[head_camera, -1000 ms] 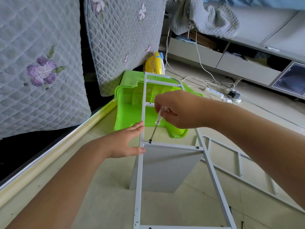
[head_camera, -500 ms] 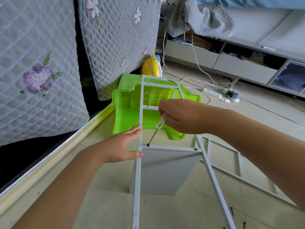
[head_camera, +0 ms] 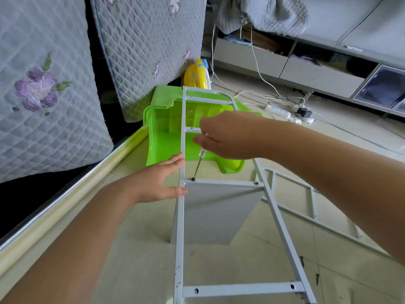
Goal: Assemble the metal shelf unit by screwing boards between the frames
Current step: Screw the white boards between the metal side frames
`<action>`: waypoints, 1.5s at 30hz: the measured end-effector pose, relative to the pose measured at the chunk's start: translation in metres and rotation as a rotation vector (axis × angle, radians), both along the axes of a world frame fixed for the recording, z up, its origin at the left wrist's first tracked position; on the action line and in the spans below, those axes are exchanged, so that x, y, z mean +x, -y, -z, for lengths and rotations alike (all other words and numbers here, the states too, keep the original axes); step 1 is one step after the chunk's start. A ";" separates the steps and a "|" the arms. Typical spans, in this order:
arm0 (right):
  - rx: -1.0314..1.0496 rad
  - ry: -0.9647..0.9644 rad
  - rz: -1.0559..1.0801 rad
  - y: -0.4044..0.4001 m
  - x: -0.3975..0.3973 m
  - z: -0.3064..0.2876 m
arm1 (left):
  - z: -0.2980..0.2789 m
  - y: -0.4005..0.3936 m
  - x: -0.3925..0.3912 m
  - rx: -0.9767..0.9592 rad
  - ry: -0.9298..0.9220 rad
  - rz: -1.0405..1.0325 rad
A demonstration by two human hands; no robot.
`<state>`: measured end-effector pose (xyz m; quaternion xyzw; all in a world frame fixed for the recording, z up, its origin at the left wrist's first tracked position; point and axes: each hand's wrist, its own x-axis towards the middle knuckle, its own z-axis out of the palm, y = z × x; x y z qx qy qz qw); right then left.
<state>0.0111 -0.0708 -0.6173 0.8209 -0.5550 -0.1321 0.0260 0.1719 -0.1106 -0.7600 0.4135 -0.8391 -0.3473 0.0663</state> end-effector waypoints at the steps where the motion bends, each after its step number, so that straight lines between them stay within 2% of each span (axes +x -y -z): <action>1: 0.067 0.054 0.010 0.000 -0.001 -0.001 | 0.001 0.000 0.000 0.004 -0.007 -0.002; 4: 0.142 0.074 -0.021 -0.002 -0.002 -0.003 | 0.003 -0.001 -0.001 0.013 -0.015 -0.005; 11: -0.032 -0.129 -0.030 -0.005 0.005 -0.007 | -0.001 -0.005 -0.002 0.018 -0.003 -0.010; 13: -0.047 -0.109 -0.017 -0.003 0.006 -0.004 | -0.002 -0.005 -0.002 0.006 0.001 -0.004; 19: 0.079 0.024 -0.073 -0.005 0.005 -0.002 | -0.005 -0.006 -0.005 0.018 0.093 0.031; 24: -0.057 -0.154 -0.113 -0.006 -0.002 -0.007 | -0.008 -0.011 -0.009 0.067 0.118 0.023; 29: -0.044 -0.244 -0.050 -0.008 -0.003 -0.005 | -0.009 -0.013 -0.009 0.083 0.099 0.017; 34: 0.048 -0.222 0.021 -0.007 -0.003 -0.005 | -0.010 -0.015 -0.009 0.075 0.100 0.024; 38: 0.147 -0.127 -0.035 -0.012 -0.004 -0.002 | -0.009 -0.014 -0.008 0.084 0.098 0.031; 45: 0.000 -0.164 -0.155 -0.008 0.007 -0.004 | -0.008 -0.007 -0.002 0.107 0.100 0.068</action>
